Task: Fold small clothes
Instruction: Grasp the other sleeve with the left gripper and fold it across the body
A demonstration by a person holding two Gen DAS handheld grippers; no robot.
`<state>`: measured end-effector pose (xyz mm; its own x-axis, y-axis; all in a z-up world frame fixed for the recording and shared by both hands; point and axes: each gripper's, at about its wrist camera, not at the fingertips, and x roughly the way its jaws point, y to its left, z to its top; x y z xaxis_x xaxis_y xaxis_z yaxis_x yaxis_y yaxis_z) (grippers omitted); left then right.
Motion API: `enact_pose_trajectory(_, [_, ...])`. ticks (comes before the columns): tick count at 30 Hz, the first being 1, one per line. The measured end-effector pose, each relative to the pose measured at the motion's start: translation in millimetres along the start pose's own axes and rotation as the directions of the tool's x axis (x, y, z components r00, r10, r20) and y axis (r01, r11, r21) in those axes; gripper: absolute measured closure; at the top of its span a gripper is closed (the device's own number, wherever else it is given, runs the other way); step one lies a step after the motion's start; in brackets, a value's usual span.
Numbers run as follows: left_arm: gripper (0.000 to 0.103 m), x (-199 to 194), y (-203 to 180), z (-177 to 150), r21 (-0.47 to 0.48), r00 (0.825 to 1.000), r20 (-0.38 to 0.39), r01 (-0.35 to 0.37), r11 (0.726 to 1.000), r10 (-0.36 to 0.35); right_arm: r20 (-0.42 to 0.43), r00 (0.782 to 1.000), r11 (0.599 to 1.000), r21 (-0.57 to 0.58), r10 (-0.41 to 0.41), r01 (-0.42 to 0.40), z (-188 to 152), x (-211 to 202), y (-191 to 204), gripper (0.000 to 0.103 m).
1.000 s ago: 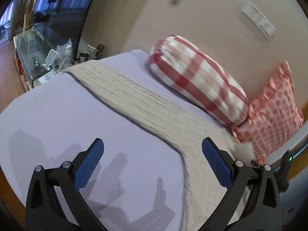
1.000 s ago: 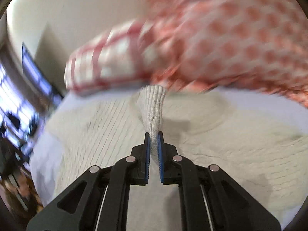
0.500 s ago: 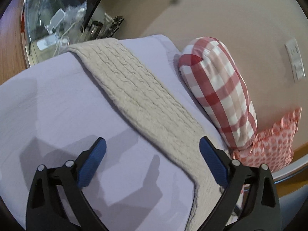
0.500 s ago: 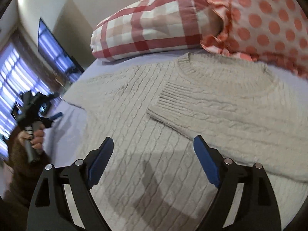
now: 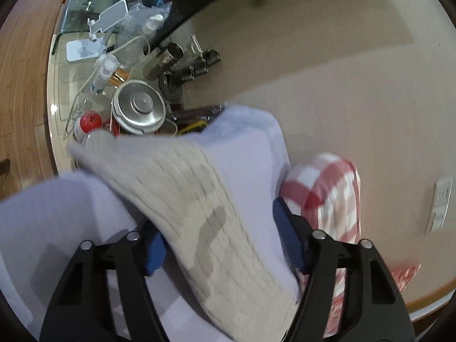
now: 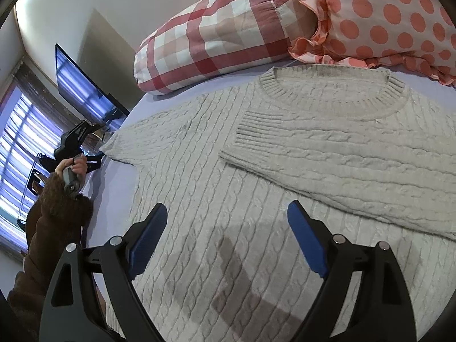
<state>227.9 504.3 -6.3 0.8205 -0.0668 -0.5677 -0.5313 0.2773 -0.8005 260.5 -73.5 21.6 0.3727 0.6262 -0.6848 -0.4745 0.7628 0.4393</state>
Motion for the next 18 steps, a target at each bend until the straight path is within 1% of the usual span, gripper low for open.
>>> enact_pose_trajectory(5, [0.048,2.0,6.1,19.1,-0.053,0.999,0.044,-0.005,0.999,0.007,0.009,1.0,1.0,-0.012,-0.006,0.006,1.3,-2.9,0.5,0.015])
enact_pose_trajectory(6, [0.05,1.9,6.9,23.6,-0.059,0.998,0.06,-0.014,0.998,0.018,0.009,1.0,1.0,-0.012,-0.005,0.005,0.7,-3.9,0.3,0.015])
enact_pose_trajectory(7, [0.055,2.0,7.9,26.7,-0.068,0.997,0.07,-0.022,0.997,0.027,0.01,1.0,1.0,-0.012,-0.004,0.004,0.3,-5.1,-0.2,0.015])
enact_pose_trajectory(8, [0.061,2.0,9.4,28.9,-0.074,0.996,0.075,-0.035,0.997,0.041,0.012,1.0,1.0,-0.009,-0.003,0.003,-0.4,-7.9,-1.4,0.015])
enact_pose_trajectory(9, [0.087,1.9,9.9,30.3,-0.083,0.993,0.082,-0.076,0.994,0.083,0.015,1.0,1.0,-0.007,-0.003,0.003,-0.5,-10.1,-1.7,0.015])
enact_pose_trajectory(10, [0.096,0.0,7.9,29.8,-0.079,0.989,0.095,-0.106,0.991,0.114,0.019,1.0,1.0,-0.007,-0.005,0.005,-1.0,-13.8,-2.8,0.015])
enact_pose_trajectory(11, [0.096,-1.7,3.8,28.5,-0.064,0.987,0.106,-0.118,0.991,0.125,0.03,1.0,1.0,-0.007,-0.007,0.007,-1.5,-21.3,-5.2,0.015])
enact_pose_trajectory(13, [0.096,-9.9,-24.7,19.1,0.046,0.976,0.149,-0.166,0.985,0.158,0.067,0.998,1.0,-0.005,-0.011,0.011,-2.3,-36.8,-10.8,0.015])
enact_pose_trajectory(14, [0.097,-12.9,-42.7,12.7,0.113,0.973,0.165,-0.183,0.977,0.163,0.1,0.995,1.0,0.003,-0.017,0.017,-3.4,-50.0,-16.5,0.015])
enact_pose_trajectory(15, [0.097,-16.4,-72.0,-0.2,0.213,0.968,0.187,-0.207,0.955,0.168,0.126,0.992,1.0,0.011,-0.025,0.024,-4.3,-60.3,-22.1,0.015])
enact_pose_trajectory(16, [0.097,-19.3,-98.3,-14.3,0.296,0.967,0.199,-0.211,0.932,0.156,0.145,0.989,0.999,0.019,-0.032,0.03,-5.5,-67.8,-26.9,0.014])
enact_pose_trajectory(17, [0.097,-20.9,-117.6,-27.1,0.351,0.969,0.203,-0.206,0.914,0.141,0.166,0.985,0.999,0.031,-0.042,0.037,-7.0,-76.6,-33.8,0.013])
enact_pose_trajectory(18, [0.097,-22.9,-148.6,-49.7,0.434,0.974,0.199,-0.187,0.881,0.109,0.195,0.979,0.997,0.058,-0.057,0.047,-10.0,-88.7,-45.2,0.013])
